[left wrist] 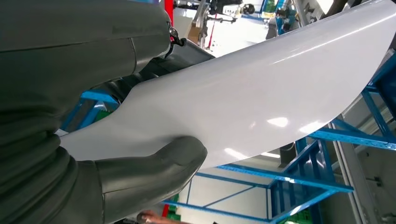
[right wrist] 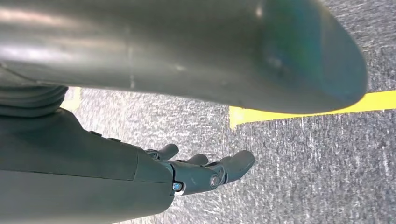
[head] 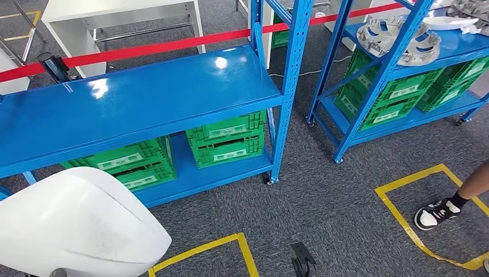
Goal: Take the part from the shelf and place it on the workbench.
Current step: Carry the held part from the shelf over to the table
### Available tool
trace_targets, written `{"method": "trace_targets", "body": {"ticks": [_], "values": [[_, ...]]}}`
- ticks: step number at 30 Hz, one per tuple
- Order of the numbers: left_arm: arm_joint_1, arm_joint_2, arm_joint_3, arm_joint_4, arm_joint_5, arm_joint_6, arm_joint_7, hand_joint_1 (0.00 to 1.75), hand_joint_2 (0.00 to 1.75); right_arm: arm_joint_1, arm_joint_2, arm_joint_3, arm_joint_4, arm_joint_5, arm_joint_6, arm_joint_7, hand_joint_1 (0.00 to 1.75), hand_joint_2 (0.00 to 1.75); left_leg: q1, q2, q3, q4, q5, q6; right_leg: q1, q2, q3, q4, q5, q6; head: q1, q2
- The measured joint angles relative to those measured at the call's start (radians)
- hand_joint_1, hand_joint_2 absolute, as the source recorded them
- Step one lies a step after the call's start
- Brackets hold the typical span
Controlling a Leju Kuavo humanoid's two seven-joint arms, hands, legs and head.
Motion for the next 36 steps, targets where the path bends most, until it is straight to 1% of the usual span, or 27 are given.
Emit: {"method": "trace_targets", "body": {"ticks": [2,4,5,6,8,9,10,11,13,15,16,17,19,20,21,23,24,25,26,27,28,29,31,32,34,35,36], "values": [[-0.008,-0.012,0.014,0.017,0.003,-0.019,0.004,1.75,1.75,0.001,0.0,-0.006,-0.001,0.011,-0.002,0.01,0.0,0.0,-0.007,-0.002,0.024,-0.053,-0.018,0.018,0.0,0.002,-0.006,-0.002,0.021,0.014,-0.002,0.0],[-0.012,-0.02,0.029,0.027,0.004,-0.029,0.006,1.75,1.75,0.004,-0.002,-0.008,0.0,0.019,-0.002,0.018,0.0,0.0,-0.007,0.002,0.004,-0.053,0.001,0.04,-0.002,0.003,-0.014,-0.004,0.026,0.027,-0.005,0.0],[-0.012,-0.023,0.038,0.031,0.007,-0.033,0.006,1.75,1.75,0.006,-0.003,-0.011,0.0,0.018,-0.001,0.014,0.0,0.0,-0.005,0.005,-0.008,-0.054,0.013,0.051,-0.003,0.004,-0.023,0.012,0.002,0.032,-0.005,0.0],[-0.012,-0.025,0.048,0.033,0.011,-0.038,0.006,1.75,1.75,0.007,-0.003,-0.014,0.0,0.015,0.001,0.006,0.0,0.0,-0.004,0.008,-0.022,-0.056,0.026,0.059,-0.005,0.005,-0.036,0.045,-0.041,0.036,-0.005,0.0],[-0.009,-0.03,0.069,0.035,0.02,-0.049,0.006,1.75,1.75,0.008,-0.004,-0.021,-0.001,0.012,0.008,-0.014,0.0,0.0,-0.007,0.011,-0.054,-0.054,0.052,0.068,-0.005,0.006,-0.063,0.161,-0.148,0.039,-0.005,0.0],[-0.007,-0.033,0.078,0.037,0.022,-0.054,0.005,1.75,1.75,0.007,-0.004,-0.023,-0.001,0.013,0.012,-0.02,0.0,0.0,-0.009,0.011,-0.07,-0.052,0.065,0.069,-0.004,0.006,-0.07,0.222,-0.177,0.04,-0.004,0.0],[-0.006,-0.035,0.085,0.039,0.024,-0.058,0.006,1.75,1.75,0.006,-0.004,-0.023,-0.001,0.016,0.015,-0.023,0.0,0.0,-0.011,0.012,-0.088,-0.048,0.079,0.069,-0.004,0.006,-0.066,0.264,-0.18,0.039,-0.005,0.0],[-0.006,-0.039,0.09,0.041,0.024,-0.062,0.008,1.75,1.75,0.005,-0.004,-0.023,-0.001,0.019,0.018,-0.022,0.0,0.0,-0.013,0.013,-0.107,-0.043,0.091,0.068,-0.003,0.007,-0.049,0.278,-0.159,0.036,-0.005,0.0],[-0.008,-0.049,0.096,0.043,0.019,-0.073,0.02,1.75,1.75,0.002,-0.004,-0.024,-0.001,0.022,0.023,-0.013,0.0,0.0,-0.015,0.013,-0.143,-0.031,0.113,0.065,0.001,0.007,0.038,0.196,-0.107,0.026,-0.004,0.0],[-0.016,-0.061,0.099,0.044,0.014,-0.09,0.037,1.75,1.75,-0.002,-0.004,-0.026,-0.002,0.013,0.031,-0.011,0.0,0.0,-0.017,0.013,-0.167,-0.02,0.131,0.056,0.008,0.007,0.145,0.047,-0.119,0.014,-0.004,0.0],[-0.022,-0.066,0.101,0.046,0.014,-0.098,0.045,1.75,1.75,-0.005,-0.003,-0.028,-0.003,0.006,0.035,-0.015,0.0,0.0,-0.017,0.014,-0.172,-0.018,0.139,0.051,0.012,0.008,0.175,-0.005,-0.136,0.01,-0.003,0.0],[-0.029,-0.07,0.103,0.049,0.015,-0.106,0.052,1.75,1.75,-0.006,-0.003,-0.031,-0.004,-0.002,0.038,-0.02,0.0,0.0,-0.017,0.014,-0.175,-0.02,0.149,0.045,0.014,0.008,0.185,-0.031,-0.145,0.007,-0.002,0.0],[-0.041,-0.075,0.109,0.061,0.019,-0.119,0.06,1.75,1.75,-0.005,-0.001,-0.04,-0.004,-0.012,0.041,-0.027,0.0,0.0,-0.016,0.013,-0.179,-0.025,0.161,0.033,0.012,0.006,0.17,-0.039,-0.128,-0.003,-0.001,0.0],[-0.046,-0.076,0.111,0.07,0.02,-0.126,0.063,1.75,1.75,-0.004,0.0,-0.044,-0.003,-0.013,0.04,-0.024,0.0,0.0,-0.015,0.011,-0.185,-0.017,0.144,0.027,0.01,0.004,0.16,-0.041,-0.114,-0.01,-0.002,0.0],[-0.051,-0.077,0.113,0.081,0.022,-0.133,0.064,1.75,1.75,-0.004,0.001,-0.047,-0.003,-0.012,0.038,-0.015,0.0,0.0,-0.014,0.009,-0.195,0.009,0.104,0.02,0.007,0.002,0.146,-0.044,-0.099,-0.016,-0.003,0.0],[-0.065,-0.078,0.115,0.103,0.023,-0.146,0.066,1.75,1.75,-0.004,0.001,-0.051,-0.003,-0.011,0.029,0.011,0.0,0.0,-0.01,0.006,-0.217,0.112,-0.005,0.01,0.005,0.0,0.112,-0.044,-0.071,-0.022,-0.004,0.0],[-0.074,-0.078,0.115,0.112,0.023,-0.152,0.067,1.75,1.75,-0.004,0.002,-0.053,-0.003,-0.014,0.024,0.022,0.0,0.0,-0.008,0.007,-0.225,0.175,-0.041,0.006,0.005,-0.001,0.093,-0.041,-0.057,-0.021,-0.005,0.0],[-0.081,-0.078,0.115,0.12,0.023,-0.156,0.068,1.75,1.75,-0.003,0.002,-0.055,-0.003,-0.018,0.021,0.028,0.0,0.0,-0.007,0.006,-0.225,0.223,-0.05,0.003,0.005,-0.002,0.076,-0.037,-0.045,-0.02,-0.005,0.0],[-0.089,-0.079,0.115,0.128,0.023,-0.161,0.069,1.75,1.75,-0.003,0.002,-0.06,-0.003,-0.023,0.018,0.031,0.0,0.0,-0.006,0.007,-0.211,0.245,-0.034,0.002,0.004,-0.002,0.056,-0.032,-0.032,-0.018,-0.005,0.0],[-0.096,-0.079,0.115,0.135,0.023,-0.164,0.07,1.75,1.75,-0.003,0.002,-0.064,-0.003,-0.028,0.017,0.033,0.0,0.0,-0.005,0.007,-0.182,0.235,-0.005,0.001,0.004,-0.003,0.036,-0.026,-0.021,-0.015,-0.005,0.0],[-0.103,-0.08,0.115,0.141,0.023,-0.167,0.072,1.75,1.75,-0.003,0.003,-0.069,-0.003,-0.031,0.016,0.033,0.0,0.0,-0.004,0.006,-0.136,0.19,0.022,0.002,0.003,-0.003,0.018,-0.02,-0.01,-0.012,-0.005,0.0],[-0.112,-0.081,0.115,0.147,0.023,-0.171,0.075,1.75,1.75,-0.003,0.003,-0.073,-0.003,-0.033,0.016,0.035,0.0,0.0,-0.004,0.005,-0.078,0.119,0.027,0.004,0.004,-0.003,0.002,-0.013,0.0,-0.008,-0.005,0.0],[-0.131,-0.087,0.115,0.155,0.021,-0.179,0.085,1.75,1.75,-0.003,0.003,-0.079,-0.003,-0.033,0.012,0.049,0.0,0.0,-0.009,0.001,0.011,-0.012,-0.005,0.014,0.004,-0.002,-0.015,-0.005,0.018,0.003,-0.004,0.0],[-0.141,-0.09,0.115,0.161,0.019,-0.183,0.091,1.75,1.75,-0.003,0.003,-0.081,-0.003,-0.034,0.009,0.059,0.0,0.0,-0.012,0.0,0.027,-0.046,-0.021,0.022,0.004,-0.002,-0.017,-0.006,0.028,0.01,-0.004,0.0],[-0.158,-0.098,0.113,0.175,0.012,-0.186,0.102,1.75,1.75,-0.001,0.002,-0.085,-0.003,-0.038,0.004,0.069,0.0,0.0,-0.015,0.003,0.015,-0.055,-0.01,0.042,0.002,-0.001,-0.02,-0.01,0.045,0.023,-0.005,0.0],[-0.165,-0.103,0.112,0.181,0.009,-0.186,0.105,1.75,1.75,0.0,0.002,-0.089,-0.003,-0.043,0.003,0.068,0.0,0.0,-0.014,0.005,0.003,-0.056,0.002,0.053,0.0,0.001,-0.027,-0.004,0.034,0.029,-0.006,0.0],[-0.171,-0.107,0.111,0.187,0.007,-0.186,0.108,1.75,1.75,0.002,0.001,-0.094,-0.003,-0.047,0.004,0.064,0.0,0.0,-0.012,0.007,-0.011,-0.057,0.016,0.063,-0.001,0.003,-0.038,0.018,0.002,0.035,-0.005,0.0]]}}
